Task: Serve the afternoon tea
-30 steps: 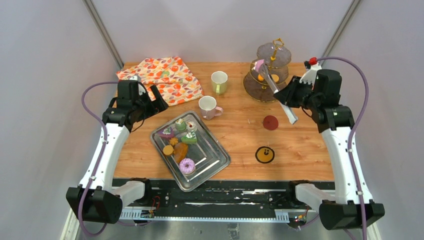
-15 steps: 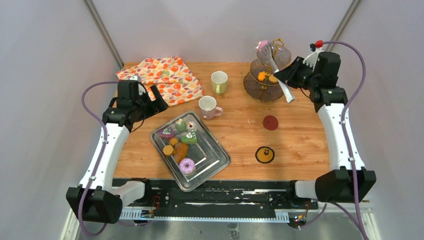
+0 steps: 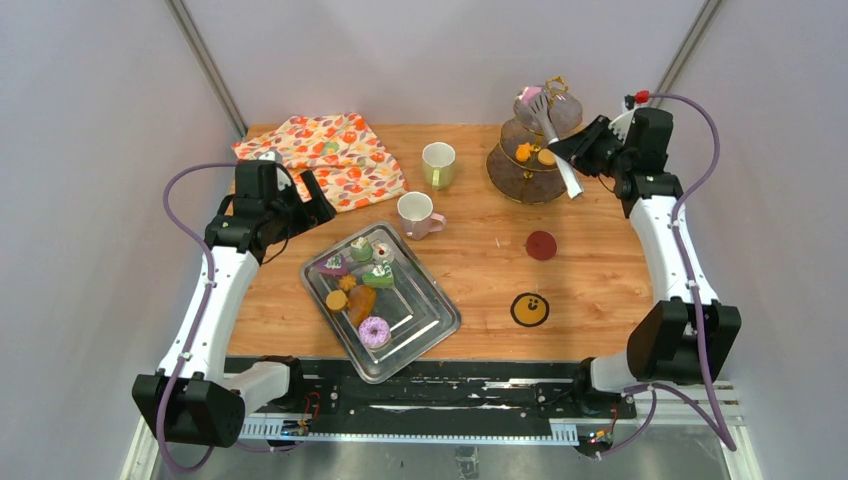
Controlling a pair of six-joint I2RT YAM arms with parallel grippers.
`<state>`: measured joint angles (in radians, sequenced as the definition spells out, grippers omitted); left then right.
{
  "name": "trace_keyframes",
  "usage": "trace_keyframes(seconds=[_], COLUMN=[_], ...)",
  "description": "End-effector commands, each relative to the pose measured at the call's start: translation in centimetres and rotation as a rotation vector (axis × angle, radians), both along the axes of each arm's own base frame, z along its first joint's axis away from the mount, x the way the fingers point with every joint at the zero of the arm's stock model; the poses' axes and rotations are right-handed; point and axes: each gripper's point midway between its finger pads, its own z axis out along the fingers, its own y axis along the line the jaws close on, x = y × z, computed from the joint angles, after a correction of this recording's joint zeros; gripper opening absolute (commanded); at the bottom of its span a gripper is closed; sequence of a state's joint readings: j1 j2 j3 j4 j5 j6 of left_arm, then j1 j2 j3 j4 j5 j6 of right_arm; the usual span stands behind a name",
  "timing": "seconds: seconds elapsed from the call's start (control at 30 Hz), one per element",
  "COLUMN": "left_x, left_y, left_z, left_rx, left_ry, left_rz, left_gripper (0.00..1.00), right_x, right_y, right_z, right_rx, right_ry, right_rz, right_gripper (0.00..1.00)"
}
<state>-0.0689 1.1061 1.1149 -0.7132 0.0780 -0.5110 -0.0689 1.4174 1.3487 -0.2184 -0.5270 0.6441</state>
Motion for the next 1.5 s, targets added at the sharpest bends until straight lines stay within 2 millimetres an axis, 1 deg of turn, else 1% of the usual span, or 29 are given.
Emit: trace_keyframes(seconds=[0.0, 0.1, 0.17, 0.2, 0.3, 0.37, 0.5, 0.57, 0.67, 0.73, 0.77, 0.87, 1.03, 1.17, 1.27, 1.33, 1.4, 1.47], left_x=[0.3, 0.2, 0.2, 0.2, 0.2, 0.2, 0.1, 0.1, 0.1, 0.0, 0.0, -0.1, -0.4, -0.5, -0.6, -0.5, -0.6, -0.5], left_y=[-0.2, -0.2, -0.2, -0.2, -0.3, -0.3, -0.2, -0.3, -0.3, -0.4, -0.4, -0.4, -0.3, -0.2, -0.2, -0.2, -0.3, -0.2], left_z=[1.2, 1.3, 1.3, 1.2, 1.4, 1.5, 1.8, 1.8, 1.8, 1.8, 1.9, 2.0, 1.9, 1.8, 1.9, 2.0, 1.9, 1.8], left_rx=[-0.001, -0.001, -0.001, -0.002, -0.006, -0.007, -0.007, -0.010, -0.013, -0.014, -0.015, -0.014, -0.009, -0.007, -0.008, -0.009, -0.010, -0.008], left_ry=[-0.032, -0.035, -0.034, -0.033, -0.032, -0.036, -0.043, -0.044, -0.044, -0.044, -0.045, -0.048, -0.048, -0.046, -0.049, -0.051, -0.050, -0.047], left_rz=[-0.007, -0.008, -0.008, -0.007, -0.011, -0.010, -0.008, -0.009, -0.010, -0.012, -0.012, -0.013, -0.012, -0.010, -0.010, -0.010, -0.012, -0.010], left_gripper=[0.99, 0.99, 0.99, 0.99, 0.99, 0.99, 0.99, 0.99, 0.99, 0.99, 0.99, 0.99, 0.99, 0.99, 0.99, 0.99, 0.99, 0.99], right_x=[1.0, 1.0, 0.8, 0.7, 0.4, 0.0, -1.0, -1.5, -2.1, -2.5, -2.6, -3.2, -4.2, -5.3, -6.7, -7.8, -9.3, -11.2], right_y=[-0.6, -0.7, -0.9, -1.1, -1.5, -1.9, -2.6, -3.0, -3.2, -3.3, -3.4, -3.6, -3.7, -3.5, -3.2, -2.7, -1.7, -0.2], right_z=[0.0, -0.8, -0.9, -1.1, -1.4, -1.4, -1.0, -0.8, -0.4, -0.3, -0.1, 0.5, 1.5, 2.2, 2.8, 3.4, 4.1, 4.7], right_rx=[0.089, 0.114, 0.120, 0.121, 0.131, 0.140, 0.138, 0.131, 0.118, 0.112, 0.108, 0.095, 0.064, 0.037, 0.011, -0.014, -0.045, -0.100], right_ry=[-0.026, -0.009, -0.006, -0.002, 0.012, 0.022, 0.016, 0.008, 0.001, -0.001, -0.006, -0.024, -0.049, -0.067, -0.087, -0.108, -0.138, -0.171], right_rz=[-0.001, 0.006, 0.003, -0.004, -0.019, -0.024, -0.044, -0.059, -0.066, -0.066, -0.067, -0.079, -0.083, -0.072, -0.051, -0.025, 0.019, 0.076], right_gripper=[0.01, 0.01, 0.01, 0.03, 0.13, 0.17, 0.28, 0.35, 0.41, 0.41, 0.41, 0.36, 0.22, 0.11, 0.04, 0.01, 0.01, 0.01])
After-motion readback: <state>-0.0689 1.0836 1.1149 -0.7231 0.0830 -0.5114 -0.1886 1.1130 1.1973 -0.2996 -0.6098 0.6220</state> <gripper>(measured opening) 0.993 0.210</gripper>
